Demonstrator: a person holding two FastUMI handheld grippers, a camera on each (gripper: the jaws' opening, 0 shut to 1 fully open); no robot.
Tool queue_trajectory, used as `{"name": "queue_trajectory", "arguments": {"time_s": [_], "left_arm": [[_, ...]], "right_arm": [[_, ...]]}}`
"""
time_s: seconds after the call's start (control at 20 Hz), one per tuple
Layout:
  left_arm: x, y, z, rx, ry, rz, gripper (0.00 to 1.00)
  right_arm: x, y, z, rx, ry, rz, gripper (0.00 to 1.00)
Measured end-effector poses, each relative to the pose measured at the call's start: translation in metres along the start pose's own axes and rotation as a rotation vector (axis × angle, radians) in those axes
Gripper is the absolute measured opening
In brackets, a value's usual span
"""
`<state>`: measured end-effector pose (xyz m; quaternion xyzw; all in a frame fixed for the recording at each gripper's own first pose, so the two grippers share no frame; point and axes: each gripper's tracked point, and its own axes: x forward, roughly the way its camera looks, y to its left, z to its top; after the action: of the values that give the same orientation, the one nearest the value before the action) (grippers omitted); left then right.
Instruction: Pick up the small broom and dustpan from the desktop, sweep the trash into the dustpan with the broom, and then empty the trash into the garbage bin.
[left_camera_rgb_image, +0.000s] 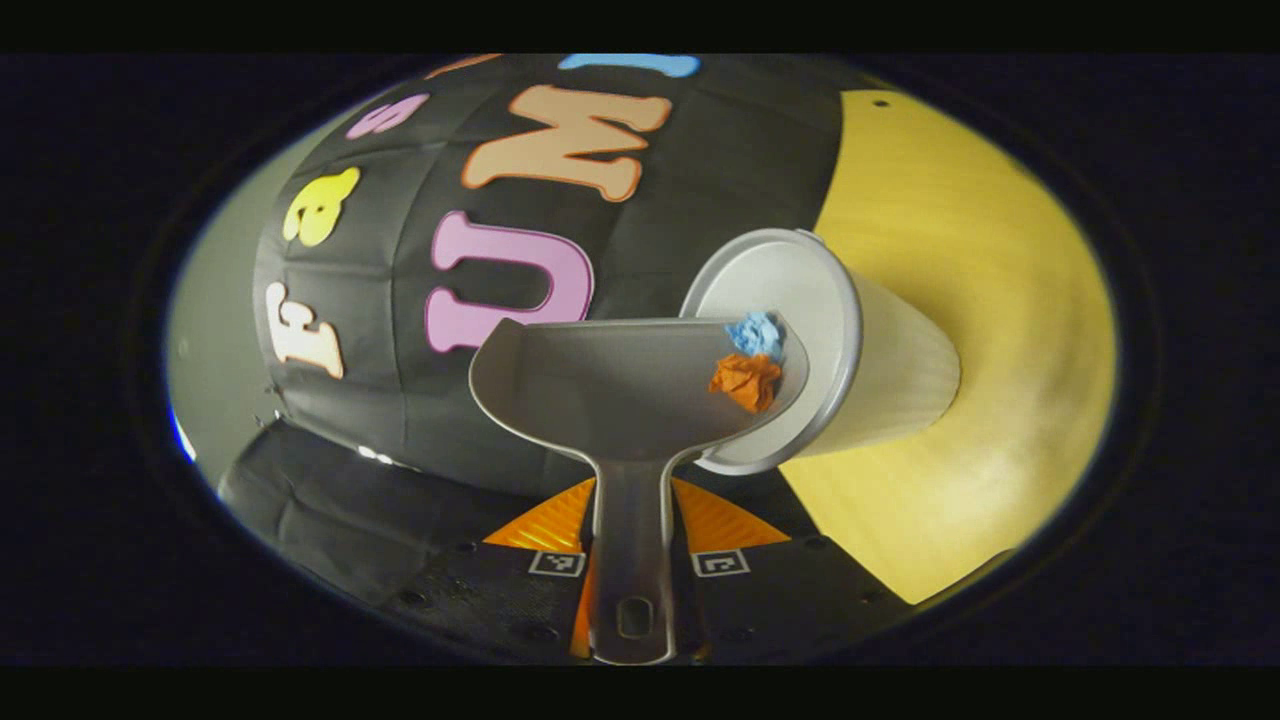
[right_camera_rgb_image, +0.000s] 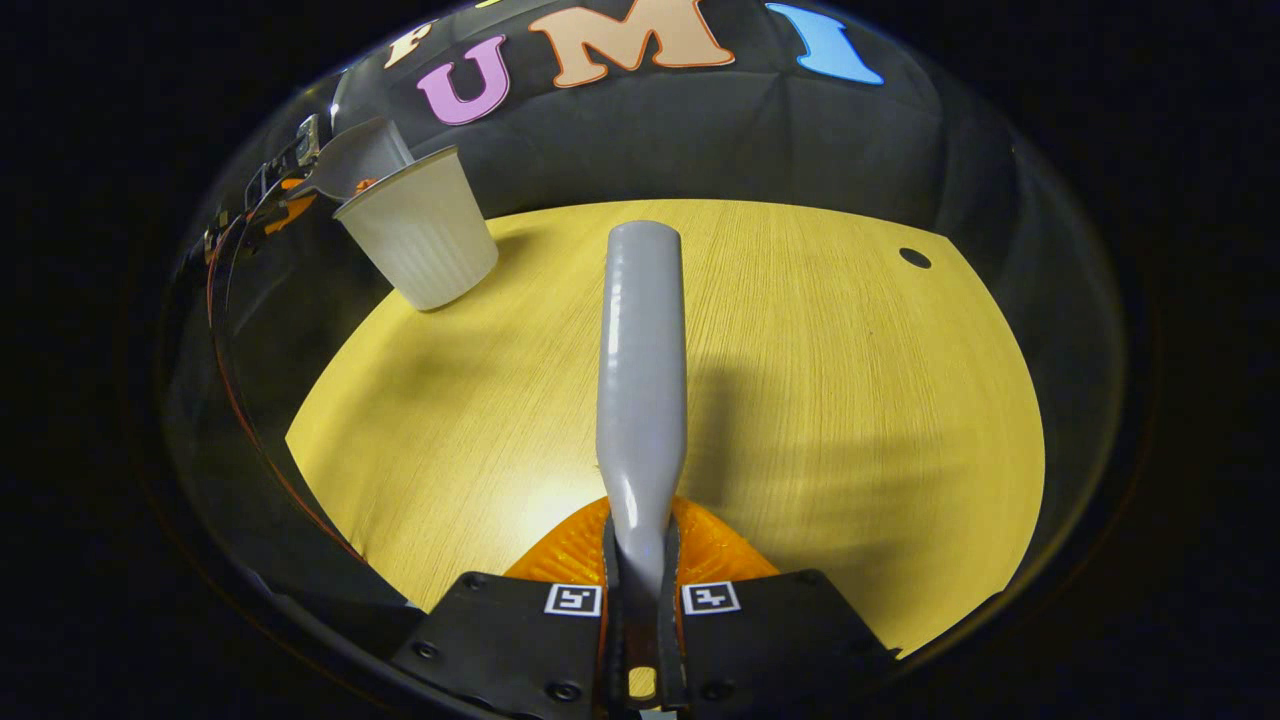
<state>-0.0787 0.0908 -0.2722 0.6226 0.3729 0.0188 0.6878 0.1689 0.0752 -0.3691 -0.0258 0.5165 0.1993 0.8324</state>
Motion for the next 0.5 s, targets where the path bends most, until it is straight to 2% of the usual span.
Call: {"name": "queue_trajectory", "arguments": {"time_s": [0.05, 0.15, 0.25, 0.35, 0.5], "left_arm": [[-0.001, 0.001, 0.000, 0.065, -0.003, 0.009, 0.26], [-0.001, 0.007, 0.000, 0.188, 0.004, 0.019, 0.22], [0.001, 0.009, 0.001, 0.221, -0.008, 0.012, 0.25], [0.001, 0.005, 0.005, 0.109, -0.031, -0.025, 0.24], [-0.010, 0.005, 0.016, -0.152, -0.056, -0.053, 0.24]], "right_arm": [[-0.001, 0.000, 0.001, -0.004, 0.002, 0.000, 0.15], [-0.001, -0.002, 0.002, -0.018, 0.002, -0.006, 0.15], [-0.001, -0.004, 0.003, -0.024, -0.003, -0.010, 0.15], [-0.001, -0.004, 0.004, -0.016, -0.006, -0.010, 0.15], [0.000, -0.004, 0.003, -0.009, -0.012, -0.009, 0.15]]}}
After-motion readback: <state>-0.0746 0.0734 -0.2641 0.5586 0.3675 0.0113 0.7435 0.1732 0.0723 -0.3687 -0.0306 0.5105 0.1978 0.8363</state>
